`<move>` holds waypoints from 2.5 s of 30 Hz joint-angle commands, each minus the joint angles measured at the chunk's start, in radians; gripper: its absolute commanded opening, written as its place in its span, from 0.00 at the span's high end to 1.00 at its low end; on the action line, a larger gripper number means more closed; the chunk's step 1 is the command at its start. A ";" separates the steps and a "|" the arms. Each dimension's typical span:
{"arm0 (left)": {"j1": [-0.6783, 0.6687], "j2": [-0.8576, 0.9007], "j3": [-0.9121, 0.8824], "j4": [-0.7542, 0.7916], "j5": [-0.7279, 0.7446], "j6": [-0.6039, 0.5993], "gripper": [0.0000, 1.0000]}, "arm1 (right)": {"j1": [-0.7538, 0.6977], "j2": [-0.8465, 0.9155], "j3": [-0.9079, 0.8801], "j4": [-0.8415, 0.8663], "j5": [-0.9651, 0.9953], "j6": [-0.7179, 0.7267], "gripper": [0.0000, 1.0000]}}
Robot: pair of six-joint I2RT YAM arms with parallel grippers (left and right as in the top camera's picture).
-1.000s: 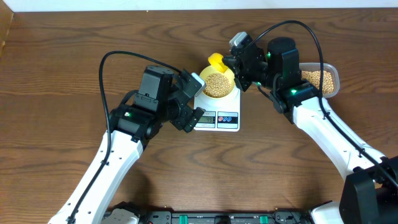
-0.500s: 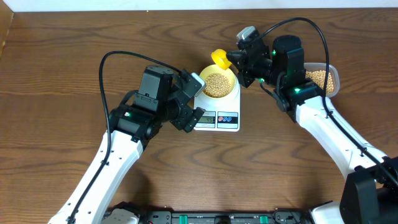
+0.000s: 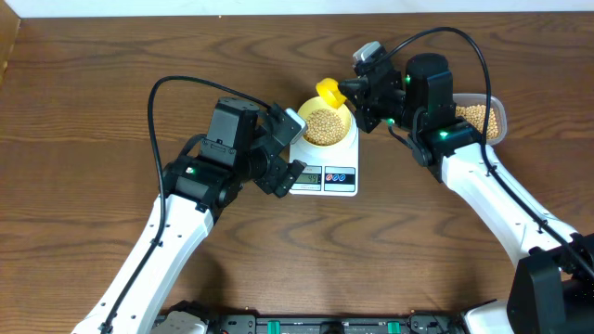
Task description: Scoop item into bowl and weigh 50g on scale
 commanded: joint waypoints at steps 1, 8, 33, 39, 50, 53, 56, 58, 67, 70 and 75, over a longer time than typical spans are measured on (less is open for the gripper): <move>-0.001 -0.014 -0.007 0.000 0.000 0.017 0.13 | 0.000 0.006 0.001 -0.008 -0.002 0.010 0.99; -0.001 -0.014 -0.007 0.000 0.000 0.017 0.13 | 0.000 0.006 0.001 -0.019 -0.002 0.010 0.99; -0.001 -0.014 -0.007 0.000 0.000 0.017 0.13 | 0.015 0.033 0.001 -0.026 -0.002 0.003 0.99; -0.001 -0.014 -0.007 0.000 0.000 0.017 0.13 | 0.015 0.052 0.001 -0.026 -0.010 0.006 0.99; -0.001 -0.014 -0.007 0.000 0.000 0.017 0.13 | 0.045 0.077 0.001 -0.032 -0.010 0.006 0.99; -0.001 -0.014 -0.007 0.000 0.000 0.017 0.13 | 0.055 0.083 0.001 -0.051 -0.010 0.006 0.99; -0.001 -0.014 -0.007 0.000 0.000 0.017 0.13 | 0.056 0.089 0.001 -0.072 -0.010 0.006 0.99; -0.001 -0.014 -0.007 0.000 0.000 0.017 0.13 | 0.056 0.093 0.001 -0.089 -0.010 0.006 0.99; -0.001 -0.014 -0.007 0.001 0.000 0.017 0.13 | 0.056 0.092 0.001 -0.076 -0.030 0.007 0.99; -0.001 -0.014 -0.007 0.000 0.000 0.017 0.13 | 0.056 0.092 0.001 -0.020 -0.079 0.016 0.99; -0.001 -0.014 -0.007 0.000 0.000 0.017 0.13 | 0.056 0.092 0.001 0.041 -0.085 0.059 0.99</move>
